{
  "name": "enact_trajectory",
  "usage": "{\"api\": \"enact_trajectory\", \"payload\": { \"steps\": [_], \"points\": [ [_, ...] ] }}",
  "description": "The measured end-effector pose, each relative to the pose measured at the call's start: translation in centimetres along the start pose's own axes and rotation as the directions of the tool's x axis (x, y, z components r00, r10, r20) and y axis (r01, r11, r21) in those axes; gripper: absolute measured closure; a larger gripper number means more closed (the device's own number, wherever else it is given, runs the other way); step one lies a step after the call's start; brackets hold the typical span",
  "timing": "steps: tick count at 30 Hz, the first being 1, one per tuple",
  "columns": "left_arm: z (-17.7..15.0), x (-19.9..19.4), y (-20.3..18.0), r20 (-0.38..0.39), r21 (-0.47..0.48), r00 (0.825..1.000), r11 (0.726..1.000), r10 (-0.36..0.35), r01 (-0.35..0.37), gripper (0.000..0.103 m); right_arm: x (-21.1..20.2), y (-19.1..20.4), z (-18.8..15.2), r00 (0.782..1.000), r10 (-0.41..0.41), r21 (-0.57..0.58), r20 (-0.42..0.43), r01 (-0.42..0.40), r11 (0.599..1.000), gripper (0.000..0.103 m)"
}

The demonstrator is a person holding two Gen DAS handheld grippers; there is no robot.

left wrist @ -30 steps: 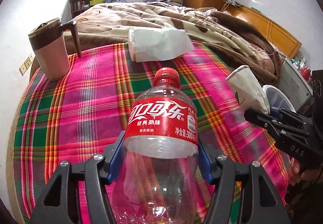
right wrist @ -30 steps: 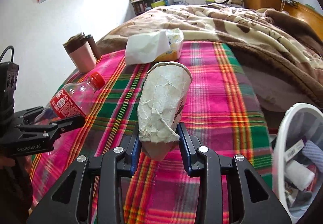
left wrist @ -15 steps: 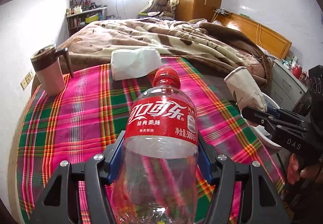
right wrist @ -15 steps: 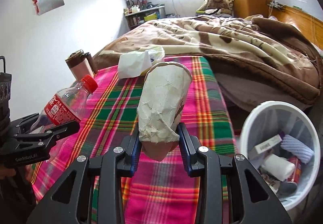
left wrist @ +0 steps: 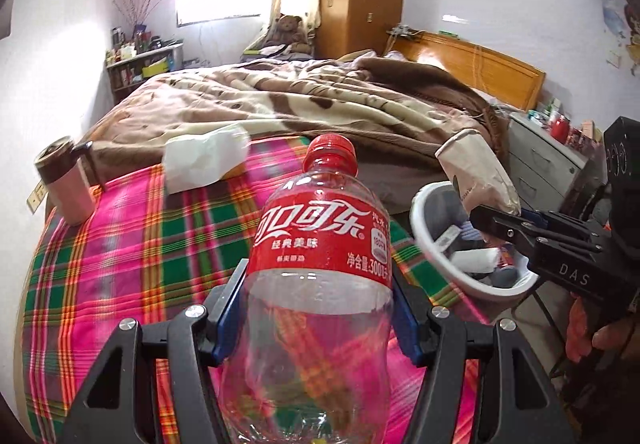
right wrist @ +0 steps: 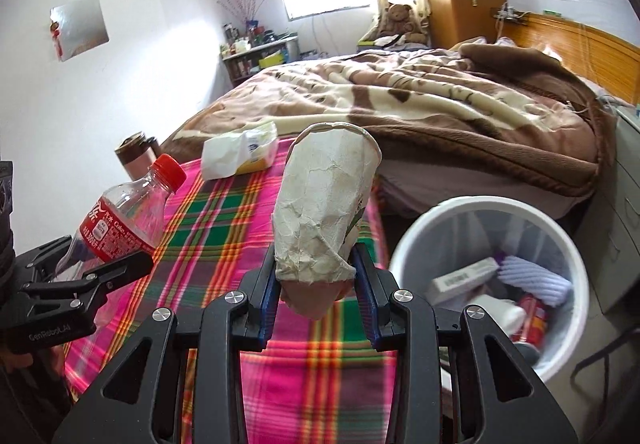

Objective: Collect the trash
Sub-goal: 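Carry the bottle with the left tool while the right tool carries the paper cup over the wastebasket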

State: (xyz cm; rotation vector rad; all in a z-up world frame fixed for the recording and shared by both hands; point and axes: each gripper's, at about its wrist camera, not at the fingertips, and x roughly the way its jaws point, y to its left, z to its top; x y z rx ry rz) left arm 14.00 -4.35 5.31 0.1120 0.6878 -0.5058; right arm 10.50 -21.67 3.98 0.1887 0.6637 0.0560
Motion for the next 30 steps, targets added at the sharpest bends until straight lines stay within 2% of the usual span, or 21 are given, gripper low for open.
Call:
{"api": "enact_trajectory", "payload": {
  "steps": [15, 20, 23, 26, 30],
  "points": [
    [1.0, 1.8, -7.7, 0.033, 0.058, 0.997, 0.996, -0.071, 0.069, 0.038, -3.1, -5.5, -0.7, 0.993, -0.105, 0.085, 0.052, 0.1, 0.991, 0.067],
    [1.3, 2.9, -9.6, 0.037, 0.071, 0.996, 0.995, -0.076, 0.074, 0.038, -3.4, -7.6, -1.0, 0.989, -0.14, 0.111, 0.043, 0.135, 0.985, 0.067],
    [1.4, 3.9, -10.8, 0.025, 0.067, 0.995, 0.993, -0.102, 0.1, 0.038, -3.5, -8.9, -1.3, 0.986, -0.161, 0.131, 0.032, 0.156, 0.979, 0.067],
    [1.4, 4.6, -12.2, 0.021, 0.1, 0.996, 0.992, -0.086, 0.083, 0.038, -3.3, -10.1, -1.6, 0.984, -0.177, 0.149, 0.015, 0.173, 0.974, 0.067],
    [1.5, 5.5, -13.6, 0.0, 0.097, 0.993, 0.988, -0.119, 0.119, 0.038, -3.0, -11.2, -2.0, 0.981, -0.191, 0.157, -0.011, 0.191, 0.969, 0.067]
  ]
}}
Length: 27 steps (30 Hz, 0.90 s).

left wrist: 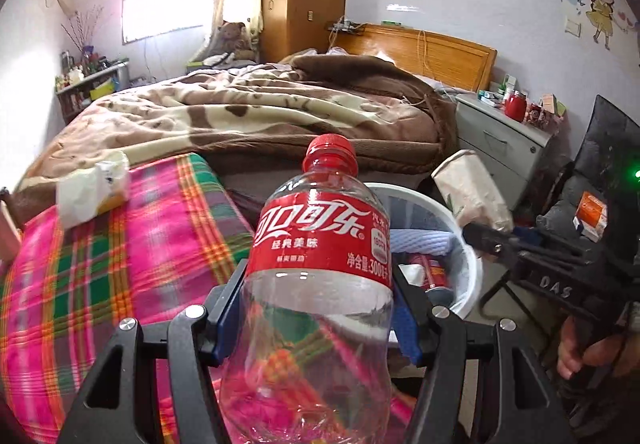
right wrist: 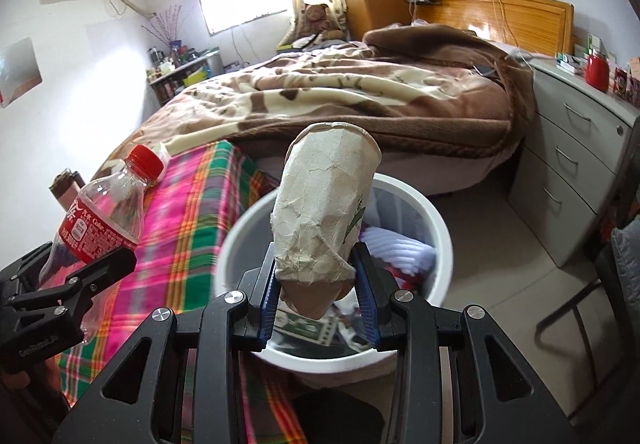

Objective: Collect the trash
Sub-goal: 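Carry the bottle with the left tool while the right tool carries the paper cup over the wastebasket, then open the left tool while the right tool opens, dropping bottle and cup into the wastebasket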

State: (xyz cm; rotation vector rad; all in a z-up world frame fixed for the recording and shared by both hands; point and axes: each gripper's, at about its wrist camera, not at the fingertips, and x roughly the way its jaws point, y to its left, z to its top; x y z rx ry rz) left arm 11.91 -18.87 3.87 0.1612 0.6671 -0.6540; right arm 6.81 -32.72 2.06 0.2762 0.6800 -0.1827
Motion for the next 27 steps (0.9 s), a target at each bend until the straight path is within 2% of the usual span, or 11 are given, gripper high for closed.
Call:
{"api": "enact_trajectory", "payload": {
  "steps": [13, 23, 27],
  "points": [
    [0.9, 3.4, -3.3, -0.035, 0.009, 0.999, 1.0, -0.017, 0.017, 0.038, 2.1, -2.9, -0.3, 0.997, -0.023, 0.021, -0.07, 0.025, 0.999, 0.067],
    [1.0, 5.6, -4.5, -0.069, -0.002, 0.997, 0.999, -0.042, 0.042, 0.038, 3.5, -3.6, -0.2, 0.992, -0.037, 0.012, -0.12, 0.039, 0.999, 0.065],
    [0.8, 6.1, -4.9, -0.083, 0.0, 0.995, 0.999, -0.048, 0.048, 0.032, 4.0, -3.8, -0.2, 0.99, -0.042, 0.0, -0.136, 0.042, 0.999, 0.06]
  ]
}}
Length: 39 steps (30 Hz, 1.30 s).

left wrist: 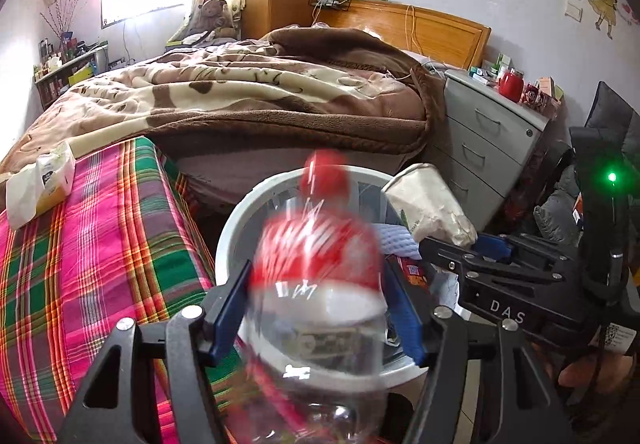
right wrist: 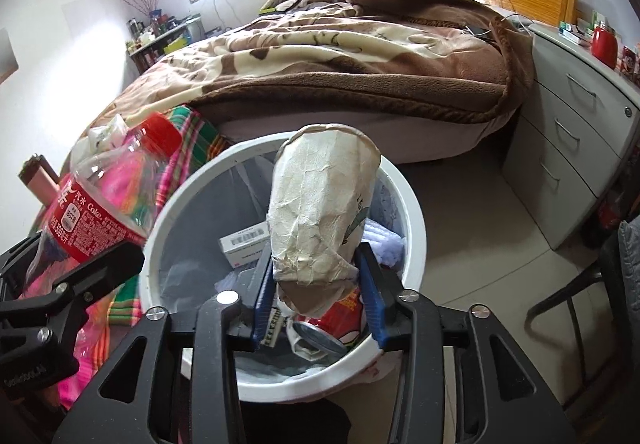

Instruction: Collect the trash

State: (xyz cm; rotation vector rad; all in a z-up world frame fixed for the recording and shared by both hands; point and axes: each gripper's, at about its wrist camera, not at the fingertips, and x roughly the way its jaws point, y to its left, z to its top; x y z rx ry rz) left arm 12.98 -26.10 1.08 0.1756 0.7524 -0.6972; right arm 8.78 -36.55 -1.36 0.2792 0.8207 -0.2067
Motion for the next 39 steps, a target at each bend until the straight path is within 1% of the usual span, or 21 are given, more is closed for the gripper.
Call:
{"api": "enact_trajectory", "payload": {
  "steps": [2, 4, 5, 17, 23, 29, 32, 37, 39],
  "points": [
    [0.0, -0.2, 0.1, 0.005, -0.009, 1.0, 1.0, -0.003, 0.003, 0.029, 0.1, -0.2, 0.0, 1.0, -0.002, 0.006, -0.001, 0.002, 1.0, 0.057],
    [0.1, -0.3, 0.2, 0.009, -0.011, 1.0, 1.0, -0.003, 0.004, 0.027, -0.2, -0.3, -0.1, 1.0, -0.002, 0.015, 0.002, 0.002, 1.0, 0.05],
    [0.1, -0.3, 0.3, 0.009, -0.015, 1.0, 1.0, 0.001, -0.001, 0.027, -0.1, -0.4, -0.1, 1.0, -0.003, 0.017, 0.004, 0.003, 1.0, 0.049],
    [-0.5, -2.4, 1.0, 0.031, -0.04, 1.0, 0.999, 0.0, 0.001, 0.024, -2.0, -0.2, -0.6, 0.999, 0.004, 0.049, 0.047, -0.006, 0.999, 0.049],
    [-1.9, -4.5, 1.3, 0.058, -0.045, 0.998, 0.999, 0.025, -0.022, 0.024, -3.6, 0.9, -1.4, 0.996, 0.016, 0.042, 0.086, -0.019, 0.999, 0.049],
    [-3.6, -6.9, 2.1, 0.095, -0.079, 0.992, 0.994, 0.08, -0.072, 0.023, -5.5, 2.5, -2.6, 0.989, 0.011, 0.018, 0.149, -0.014, 1.0, 0.049],
    [-4.6, -8.3, 2.3, 0.117, -0.088, 0.986, 0.99, 0.121, -0.111, 0.023, -6.5, 3.5, -3.4, 0.982, 0.012, -0.003, 0.186, -0.012, 1.0, 0.049],
    [-6.2, -10.6, 3.4, 0.147, -0.128, 0.976, 0.982, 0.158, -0.14, 0.022, -8.0, 5.0, -4.8, 0.97, 0.025, -0.03, 0.241, -0.018, 0.999, 0.049],
    [-6.9, -11.1, 3.7, 0.148, -0.132, 0.97, 0.976, 0.194, -0.175, 0.022, -8.4, 5.6, -5.2, 0.967, 0.028, -0.037, 0.255, -0.019, 0.999, 0.046]
  ]
}}
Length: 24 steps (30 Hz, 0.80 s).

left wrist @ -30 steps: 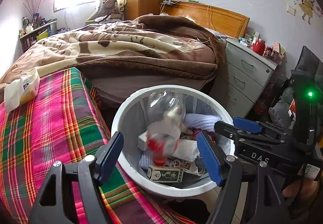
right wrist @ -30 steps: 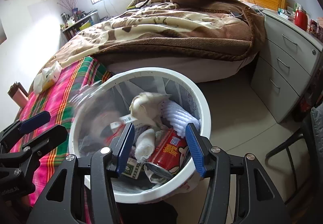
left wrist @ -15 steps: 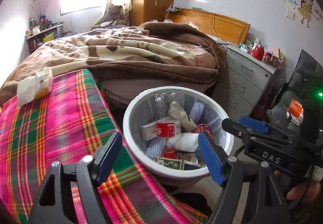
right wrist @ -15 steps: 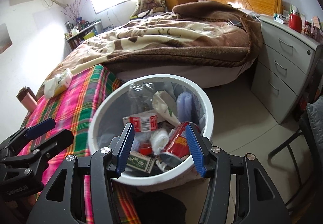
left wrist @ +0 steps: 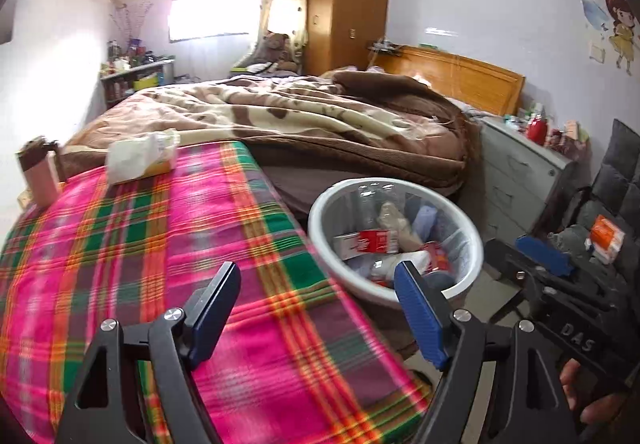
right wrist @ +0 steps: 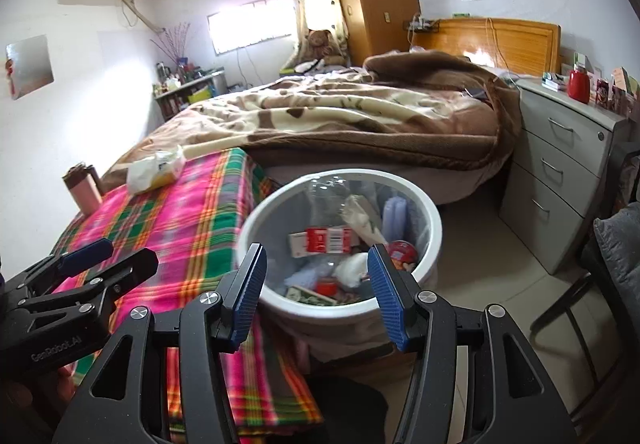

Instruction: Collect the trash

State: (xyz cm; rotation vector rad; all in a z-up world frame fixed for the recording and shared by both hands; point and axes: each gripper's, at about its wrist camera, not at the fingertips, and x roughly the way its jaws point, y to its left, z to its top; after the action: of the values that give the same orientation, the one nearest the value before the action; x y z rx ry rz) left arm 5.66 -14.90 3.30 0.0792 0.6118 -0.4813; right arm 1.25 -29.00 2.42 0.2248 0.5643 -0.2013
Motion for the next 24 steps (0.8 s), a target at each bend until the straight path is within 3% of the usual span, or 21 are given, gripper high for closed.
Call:
{"api": "enact_trajectory", "payload": {
  "steps": [3, 13, 24],
  "points": [
    [-1.1, -0.7, 0.6, 0.012, 0.014, 0.998, 0.998, 0.061, -0.062, 0.022, -0.6, 0.8, -0.5, 1.0, 0.008, -0.01, 0.021, -0.008, 1.0, 0.036],
    [-3.0, -2.5, 2.7, 0.019, -0.048, 0.994, 0.993, 0.11, -0.109, 0.022, -1.6, 2.5, -2.2, 0.998, 0.02, -0.022, 0.053, -0.019, 1.0, 0.035],
    [-3.7, -3.3, 2.6, 0.04, -0.045, 0.989, 0.989, 0.14, -0.138, 0.022, -2.0, 3.1, -2.9, 0.998, 0.016, -0.03, 0.06, -0.015, 0.999, 0.035]
  ]
}}
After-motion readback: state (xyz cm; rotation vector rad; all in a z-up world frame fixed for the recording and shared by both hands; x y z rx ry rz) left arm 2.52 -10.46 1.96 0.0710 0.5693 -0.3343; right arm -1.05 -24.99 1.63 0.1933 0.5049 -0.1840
